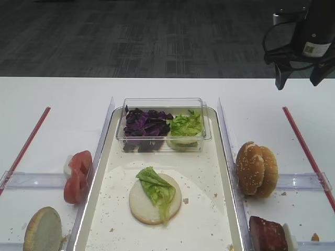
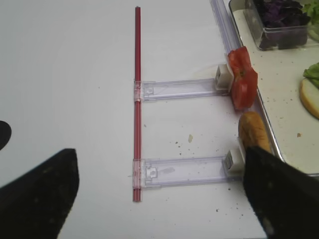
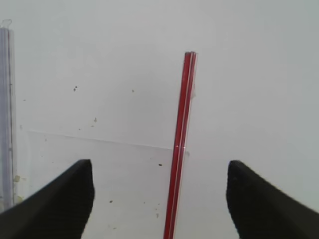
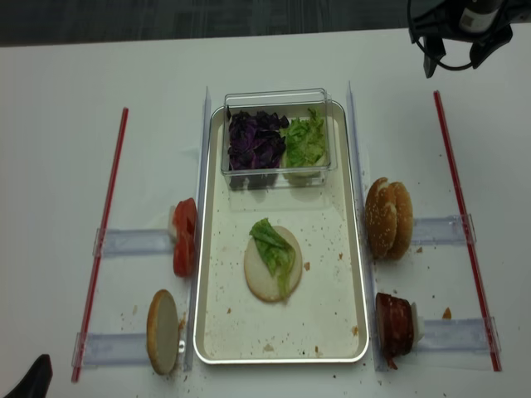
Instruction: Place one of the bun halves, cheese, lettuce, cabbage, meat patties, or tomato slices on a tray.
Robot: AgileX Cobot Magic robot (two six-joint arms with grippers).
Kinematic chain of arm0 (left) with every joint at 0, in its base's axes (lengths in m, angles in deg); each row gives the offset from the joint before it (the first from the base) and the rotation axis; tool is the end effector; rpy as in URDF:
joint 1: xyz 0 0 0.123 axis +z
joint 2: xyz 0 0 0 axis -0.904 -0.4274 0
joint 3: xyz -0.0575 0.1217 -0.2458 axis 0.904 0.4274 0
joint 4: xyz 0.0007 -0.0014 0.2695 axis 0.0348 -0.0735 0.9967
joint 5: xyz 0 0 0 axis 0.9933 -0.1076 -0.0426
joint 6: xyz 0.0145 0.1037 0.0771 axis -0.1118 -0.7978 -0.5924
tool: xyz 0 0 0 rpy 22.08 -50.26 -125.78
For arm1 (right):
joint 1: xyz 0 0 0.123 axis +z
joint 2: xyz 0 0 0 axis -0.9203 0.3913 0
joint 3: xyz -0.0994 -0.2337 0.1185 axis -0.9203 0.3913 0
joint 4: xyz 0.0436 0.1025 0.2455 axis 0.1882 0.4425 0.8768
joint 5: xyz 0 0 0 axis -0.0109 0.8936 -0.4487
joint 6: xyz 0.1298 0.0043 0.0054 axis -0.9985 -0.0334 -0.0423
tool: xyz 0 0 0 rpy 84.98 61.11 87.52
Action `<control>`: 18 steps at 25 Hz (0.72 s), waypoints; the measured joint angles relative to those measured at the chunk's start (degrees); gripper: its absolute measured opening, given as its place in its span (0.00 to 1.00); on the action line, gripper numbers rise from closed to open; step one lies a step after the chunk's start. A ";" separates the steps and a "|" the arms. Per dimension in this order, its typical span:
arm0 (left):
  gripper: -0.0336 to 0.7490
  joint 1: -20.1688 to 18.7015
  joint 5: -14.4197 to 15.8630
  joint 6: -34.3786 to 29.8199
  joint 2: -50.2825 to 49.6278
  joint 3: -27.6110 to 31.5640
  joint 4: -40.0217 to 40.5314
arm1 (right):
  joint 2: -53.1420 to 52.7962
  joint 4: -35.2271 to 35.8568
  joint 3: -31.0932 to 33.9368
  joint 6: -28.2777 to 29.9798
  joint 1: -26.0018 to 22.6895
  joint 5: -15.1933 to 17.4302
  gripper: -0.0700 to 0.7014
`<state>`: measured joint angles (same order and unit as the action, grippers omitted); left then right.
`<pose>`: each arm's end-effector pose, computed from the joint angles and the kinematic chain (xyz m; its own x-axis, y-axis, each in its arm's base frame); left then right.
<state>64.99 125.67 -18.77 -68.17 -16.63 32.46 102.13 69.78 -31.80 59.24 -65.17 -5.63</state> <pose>0.0412 0.0021 0.2497 -0.5625 -0.0252 -0.8264 -0.0294 0.9995 -0.0104 0.4610 0.0163 0.1963 -0.9791 -0.0912 -0.1816 -0.0933 0.9956 0.0029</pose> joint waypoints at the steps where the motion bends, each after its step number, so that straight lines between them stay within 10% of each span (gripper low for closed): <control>1: 0.83 0.00 0.00 0.00 0.00 0.00 0.00 | -0.24 0.00 0.00 0.00 0.00 0.00 0.83; 18: 0.83 0.00 0.00 0.00 0.00 0.00 0.00 | -23.35 0.34 18.47 0.25 0.00 0.23 0.83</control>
<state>64.99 125.67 -18.77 -68.17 -16.63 32.46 78.78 70.12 -13.33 59.49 -65.17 -5.40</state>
